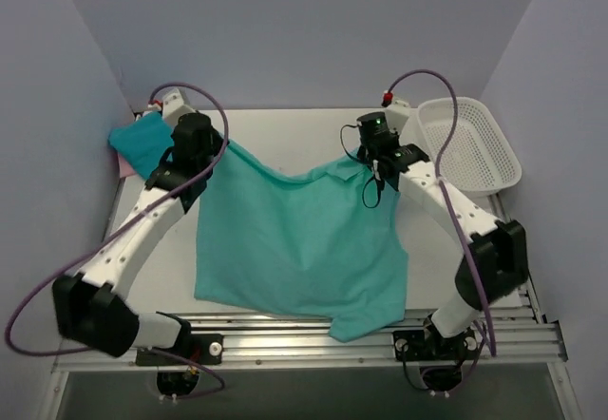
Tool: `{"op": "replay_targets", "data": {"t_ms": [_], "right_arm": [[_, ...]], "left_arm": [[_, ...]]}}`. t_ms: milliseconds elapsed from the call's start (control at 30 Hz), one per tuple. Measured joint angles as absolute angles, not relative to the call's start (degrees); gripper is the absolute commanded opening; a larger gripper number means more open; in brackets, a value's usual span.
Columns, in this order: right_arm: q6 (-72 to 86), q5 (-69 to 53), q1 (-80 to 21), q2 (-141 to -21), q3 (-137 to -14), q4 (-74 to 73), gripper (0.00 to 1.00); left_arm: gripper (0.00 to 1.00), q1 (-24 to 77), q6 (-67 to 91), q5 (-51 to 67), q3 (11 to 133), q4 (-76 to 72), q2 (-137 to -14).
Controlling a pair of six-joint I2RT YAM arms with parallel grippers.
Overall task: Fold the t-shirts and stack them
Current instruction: Flatten out the tshirt
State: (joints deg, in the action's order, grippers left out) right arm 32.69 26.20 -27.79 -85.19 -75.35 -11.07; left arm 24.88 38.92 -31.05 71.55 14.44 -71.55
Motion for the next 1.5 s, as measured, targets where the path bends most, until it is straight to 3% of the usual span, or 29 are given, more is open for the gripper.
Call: {"op": "replay_targets", "data": {"t_ms": [167,200,233,267,367,467,600,833,1033,1100,1133,1200,1333,1500], "right_arm": [[32.93,23.27,-21.34,-112.79,-94.02,-8.05,0.00],[32.88,23.33,-20.43,-119.77,-101.14,-8.29,0.23],[32.93,23.55,-19.66,-126.63,-108.86,-7.88,0.53],[32.88,23.59,-18.90,-133.05,-116.25,-7.92,0.98],[31.68,23.57,-17.08,-152.03,-140.57,-11.57,1.00],[31.27,23.70,-15.84,-153.93,-140.07,-11.57,1.00],[30.68,24.53,-14.68,-143.44,-122.91,-5.58,1.00],[29.63,27.66,-16.64,-121.64,-109.75,1.89,1.00],[30.35,30.22,-20.56,-101.86,-89.71,9.15,0.97],[31.05,29.61,-20.82,-99.22,-83.92,11.11,0.80],[31.48,29.06,-20.64,-98.76,-81.38,11.73,0.49],[32.60,26.68,-19.99,-99.33,-76.60,13.30,0.01],[35.86,21.71,-19.44,-104.60,-69.04,14.00,0.00],[37.63,17.78,-19.64,-111.35,-63.90,14.31,0.00]], "left_arm": [[0.02,14.61,39.97,-22.24,80.88,8.69,-101.41],[0.03,13.21,40.18,-20.53,85.52,8.91,-108.77],[0.12,11.90,40.40,-18.76,90.80,9.02,-115.70],[0.45,10.68,40.56,-17.15,95.79,9.15,-121.97],[0.87,7.90,41.30,-13.93,110.91,14.24,-136.62],[0.97,5.48,42.02,-12.97,116.90,16.51,-140.09],[0.97,3.38,43.20,-12.23,117.51,16.82,-135.26],[0.97,1.91,44.40,-11.77,107.68,13.26,-119.02],[0.97,3.92,44.40,-11.35,93.95,8.08,-107.11],[0.93,5.13,44.64,-11.27,86.70,5.13,-103.85],[0.92,5.87,44.82,-11.22,83.24,4.60,-102.72],[0.86,7.55,45.04,-11.03,77.43,2.52,-101.89],[0.75,12.69,45.67,-11.35,67.59,0.23,-101.89],[0.53,19.75,46.26,-11.81,62.30,-1.15,-102.10]]}}
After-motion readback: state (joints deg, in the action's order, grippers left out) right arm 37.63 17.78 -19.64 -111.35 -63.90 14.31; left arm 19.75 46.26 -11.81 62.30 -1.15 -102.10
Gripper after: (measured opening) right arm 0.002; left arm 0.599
